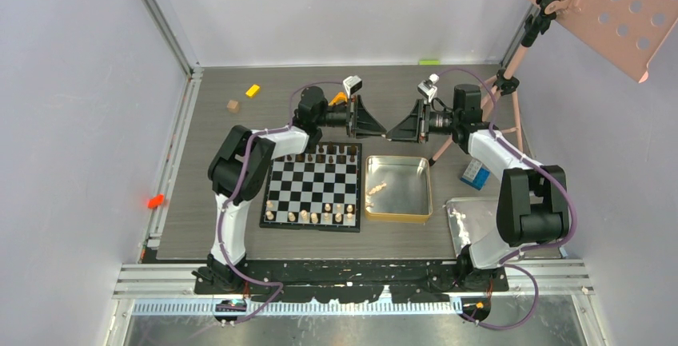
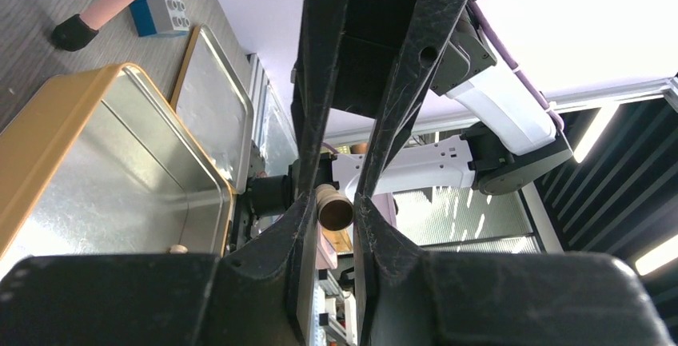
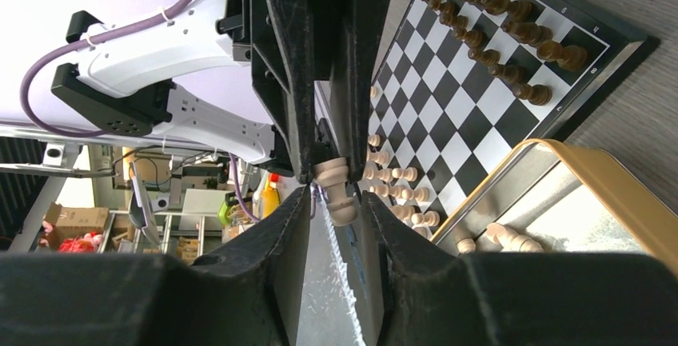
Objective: Set up the chess pieces on the board
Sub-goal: Place the chess piece on the chessboard.
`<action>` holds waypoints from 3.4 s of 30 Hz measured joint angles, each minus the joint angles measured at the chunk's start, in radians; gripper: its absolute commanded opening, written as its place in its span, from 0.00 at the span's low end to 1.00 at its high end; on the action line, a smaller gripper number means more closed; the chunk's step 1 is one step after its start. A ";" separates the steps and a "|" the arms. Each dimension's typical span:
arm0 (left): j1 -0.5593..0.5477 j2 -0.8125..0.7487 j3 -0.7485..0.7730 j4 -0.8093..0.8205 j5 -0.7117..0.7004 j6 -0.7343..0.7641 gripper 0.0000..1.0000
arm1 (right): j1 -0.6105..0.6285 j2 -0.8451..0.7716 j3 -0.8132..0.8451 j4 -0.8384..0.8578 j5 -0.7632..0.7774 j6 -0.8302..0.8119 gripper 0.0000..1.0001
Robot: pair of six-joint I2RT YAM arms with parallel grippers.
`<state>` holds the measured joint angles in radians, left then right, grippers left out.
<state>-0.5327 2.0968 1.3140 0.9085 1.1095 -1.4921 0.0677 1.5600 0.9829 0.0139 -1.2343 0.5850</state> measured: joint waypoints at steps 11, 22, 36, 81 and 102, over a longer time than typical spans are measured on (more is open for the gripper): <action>0.000 0.007 0.000 0.021 0.001 -0.021 0.00 | 0.000 0.000 -0.002 0.030 -0.008 0.016 0.29; 0.002 0.007 0.000 0.031 0.002 -0.023 0.04 | -0.008 0.000 -0.003 0.031 -0.016 0.015 0.07; 0.084 -0.037 -0.040 -0.151 0.028 0.171 0.54 | -0.008 0.000 0.223 -0.593 0.066 -0.486 0.01; 1.119 -0.734 -0.024 -1.804 -0.525 1.694 0.80 | 1.006 0.906 1.448 -1.531 1.250 -1.086 0.06; 1.122 -0.735 -0.045 -1.830 -0.511 1.746 0.81 | 1.067 0.986 1.484 -1.559 1.272 -1.106 0.09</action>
<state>0.5892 1.3617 1.2686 -0.9211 0.5987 0.2543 1.1351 2.5462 2.4668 -1.5452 0.0376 -0.5209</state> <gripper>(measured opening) 0.806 0.203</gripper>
